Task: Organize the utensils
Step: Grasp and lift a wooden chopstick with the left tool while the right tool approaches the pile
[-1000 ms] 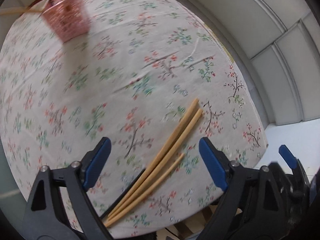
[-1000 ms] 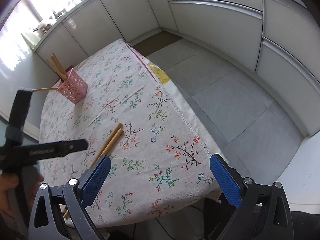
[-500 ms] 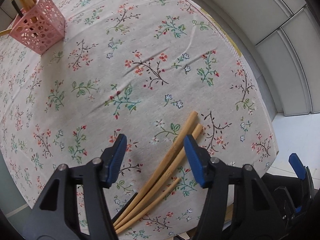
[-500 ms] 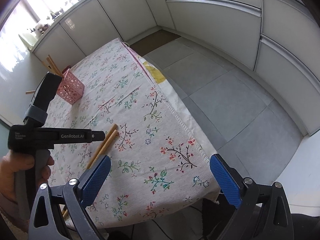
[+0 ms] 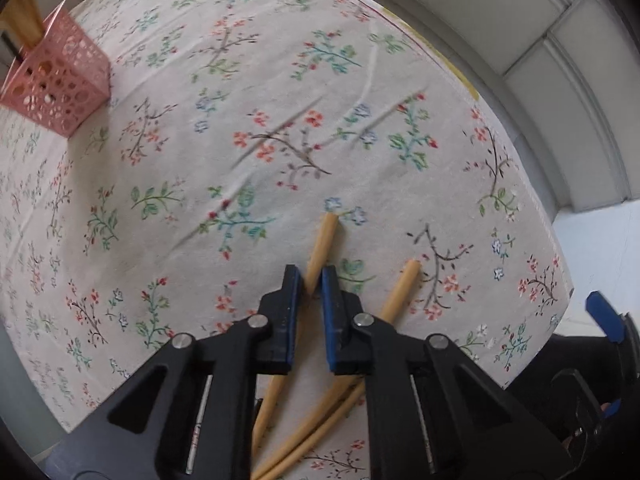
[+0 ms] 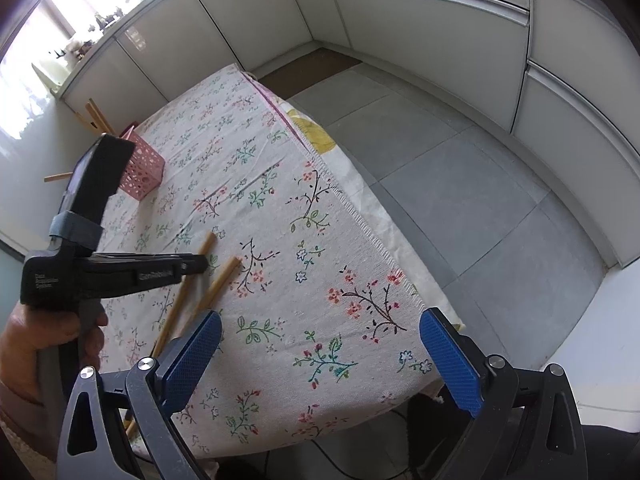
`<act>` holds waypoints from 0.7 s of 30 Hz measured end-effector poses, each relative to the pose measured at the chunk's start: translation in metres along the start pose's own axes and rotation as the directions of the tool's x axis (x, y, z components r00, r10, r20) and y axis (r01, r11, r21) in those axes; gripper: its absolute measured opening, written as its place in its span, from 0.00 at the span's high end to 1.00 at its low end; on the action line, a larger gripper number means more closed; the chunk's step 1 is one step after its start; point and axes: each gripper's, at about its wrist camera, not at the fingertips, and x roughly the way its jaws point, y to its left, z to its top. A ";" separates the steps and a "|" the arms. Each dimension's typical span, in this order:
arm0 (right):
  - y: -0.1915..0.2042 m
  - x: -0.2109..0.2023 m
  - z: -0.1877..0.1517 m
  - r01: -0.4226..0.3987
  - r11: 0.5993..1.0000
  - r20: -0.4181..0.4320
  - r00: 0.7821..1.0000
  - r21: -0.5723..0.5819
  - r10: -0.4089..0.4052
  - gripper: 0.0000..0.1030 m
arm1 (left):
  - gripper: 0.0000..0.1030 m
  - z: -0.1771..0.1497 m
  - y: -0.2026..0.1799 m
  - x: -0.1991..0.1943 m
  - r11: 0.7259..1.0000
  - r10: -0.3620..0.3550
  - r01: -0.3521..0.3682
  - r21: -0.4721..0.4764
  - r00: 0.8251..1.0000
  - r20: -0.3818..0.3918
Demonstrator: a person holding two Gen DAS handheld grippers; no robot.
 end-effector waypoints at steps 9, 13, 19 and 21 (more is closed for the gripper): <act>0.014 0.014 0.001 0.020 1.000 -0.029 0.999 -0.013 -0.020 0.03 | 0.92 -0.015 0.073 -0.030 0.987 0.027 0.006 -0.163 0.980 0.199; 0.018 0.019 0.003 0.009 1.000 -0.045 0.999 -0.003 -0.009 0.03 | 0.92 -0.024 0.103 -0.060 0.971 0.060 0.014 -0.240 0.952 0.300; 0.032 0.039 0.013 -0.017 0.996 -0.126 0.992 0.082 0.027 0.03 | 0.92 -0.064 0.128 -0.114 0.958 0.114 0.021 -0.285 0.885 0.451; 0.042 0.047 0.016 0.014 0.996 -0.150 0.989 0.092 0.000 0.03 | 0.92 -0.079 0.134 -0.132 0.955 0.128 0.024 -0.294 0.864 0.487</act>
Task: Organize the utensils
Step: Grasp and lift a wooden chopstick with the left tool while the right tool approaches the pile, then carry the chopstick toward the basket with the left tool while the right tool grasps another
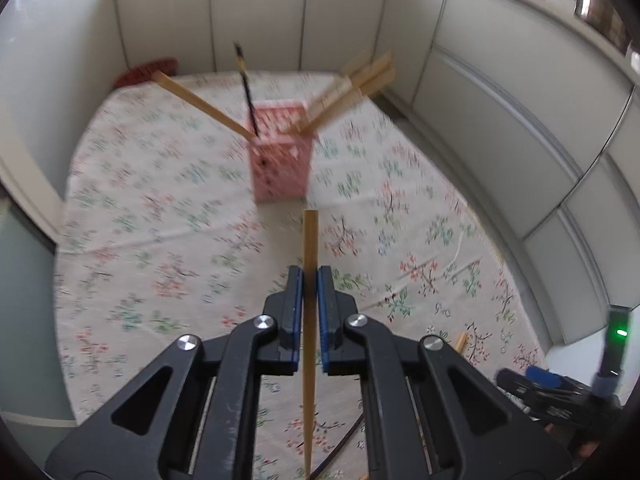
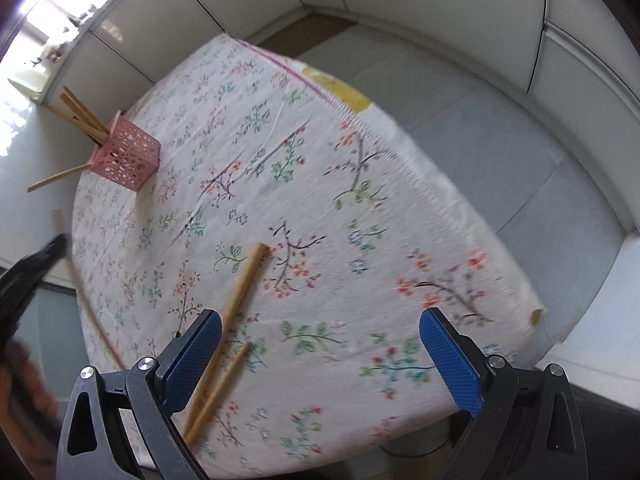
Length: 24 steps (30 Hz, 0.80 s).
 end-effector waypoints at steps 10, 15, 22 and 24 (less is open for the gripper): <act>0.057 0.043 0.013 0.118 0.989 -0.142 0.984 0.088 -0.104 0.05 | 0.92 -0.001 0.026 -0.072 0.996 0.093 -0.094 -0.001 0.981 0.172; 0.070 0.057 0.014 0.138 0.983 -0.180 0.977 0.122 -0.115 0.07 | 0.92 -0.002 0.036 -0.080 0.990 0.137 -0.137 -0.012 0.969 0.206; 0.078 0.059 0.021 0.212 0.956 -0.171 0.969 0.205 -0.178 0.31 | 0.92 -0.003 0.042 -0.083 0.990 0.138 -0.135 -0.028 0.967 0.213; 0.082 0.060 0.021 0.231 0.949 -0.167 0.966 0.214 -0.197 0.40 | 0.92 -0.003 0.043 -0.084 0.991 0.137 -0.133 -0.034 0.967 0.214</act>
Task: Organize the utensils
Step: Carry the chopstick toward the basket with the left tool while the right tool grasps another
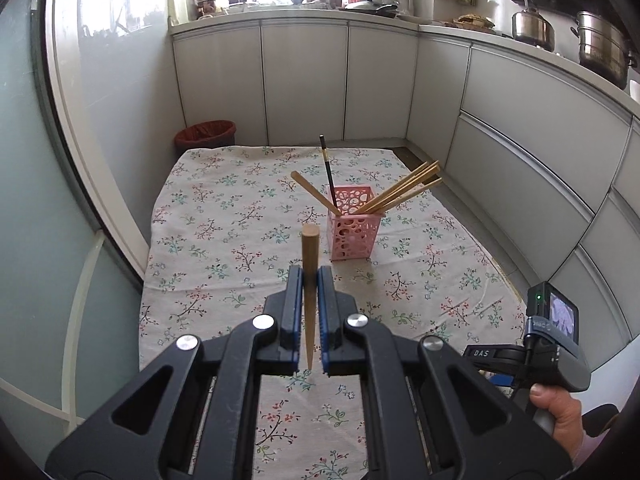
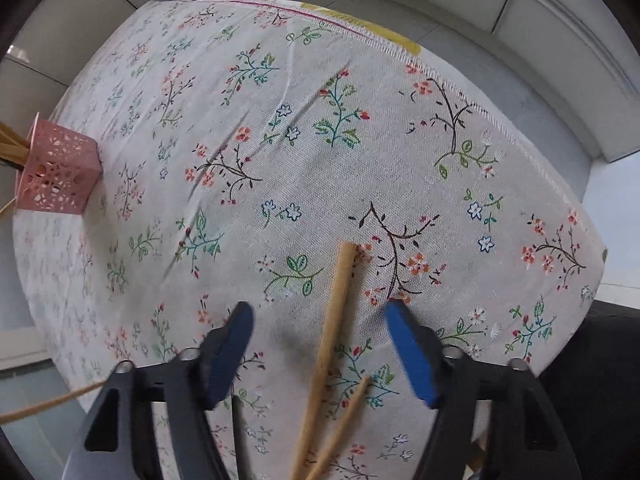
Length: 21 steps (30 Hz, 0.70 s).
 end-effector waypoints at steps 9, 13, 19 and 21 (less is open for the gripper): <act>0.041 0.009 0.006 -0.066 0.997 -0.007 0.998 -0.032 0.065 0.91 | 0.92 -0.004 0.007 -0.001 1.000 0.000 0.000 -0.028 1.000 -0.010; 0.054 0.014 0.020 -0.195 0.980 -0.047 0.980 -0.048 0.193 0.92 | 0.92 -0.005 0.012 -0.004 0.999 0.001 -0.002 -0.047 1.000 -0.011; 0.065 -0.030 0.035 -0.323 0.928 0.033 0.942 -0.184 0.334 0.92 | 0.92 -0.005 0.016 -0.009 0.998 -0.007 0.007 -0.070 1.000 0.000; 0.068 -0.057 0.037 -0.363 0.895 0.069 0.917 -0.258 0.392 0.92 | 0.92 -0.003 0.016 -0.012 0.996 -0.015 0.017 -0.082 1.000 0.015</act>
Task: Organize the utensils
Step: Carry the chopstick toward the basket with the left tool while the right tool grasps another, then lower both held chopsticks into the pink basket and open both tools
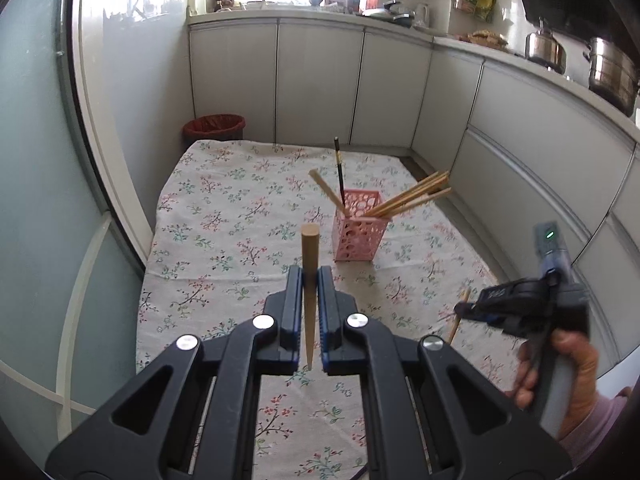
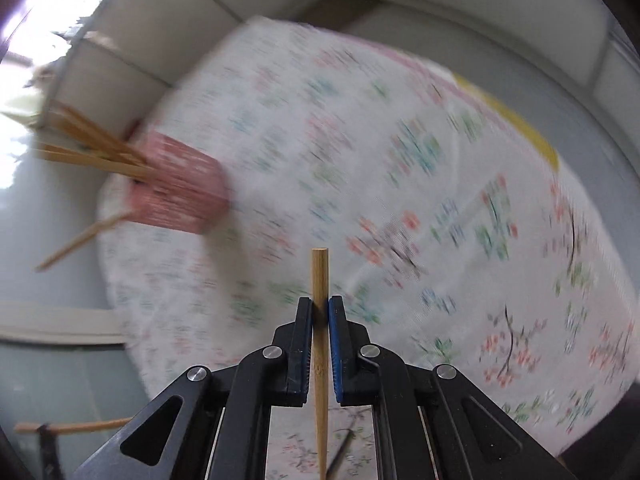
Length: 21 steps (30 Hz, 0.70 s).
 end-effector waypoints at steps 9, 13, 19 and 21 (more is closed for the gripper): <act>0.036 -0.131 0.016 -0.048 0.960 0.217 0.970 -0.276 0.111 0.92 | 0.92 0.040 -0.006 -0.022 0.995 -0.075 0.081 -0.055 0.993 0.092; 0.053 -0.172 0.029 -0.041 0.942 0.261 0.956 -0.332 0.133 0.92 | 0.92 0.065 -0.013 -0.022 0.992 -0.104 0.111 -0.061 0.989 0.104; 0.072 -0.220 0.054 -0.036 0.930 0.321 0.933 -0.366 0.162 0.92 | 0.92 0.093 -0.022 -0.017 0.991 -0.116 0.122 -0.048 0.986 0.118; 0.075 -0.231 0.064 -0.055 0.932 0.321 0.930 -0.359 0.179 0.92 | 0.92 0.102 -0.026 -0.014 0.992 -0.114 0.120 -0.041 0.986 0.125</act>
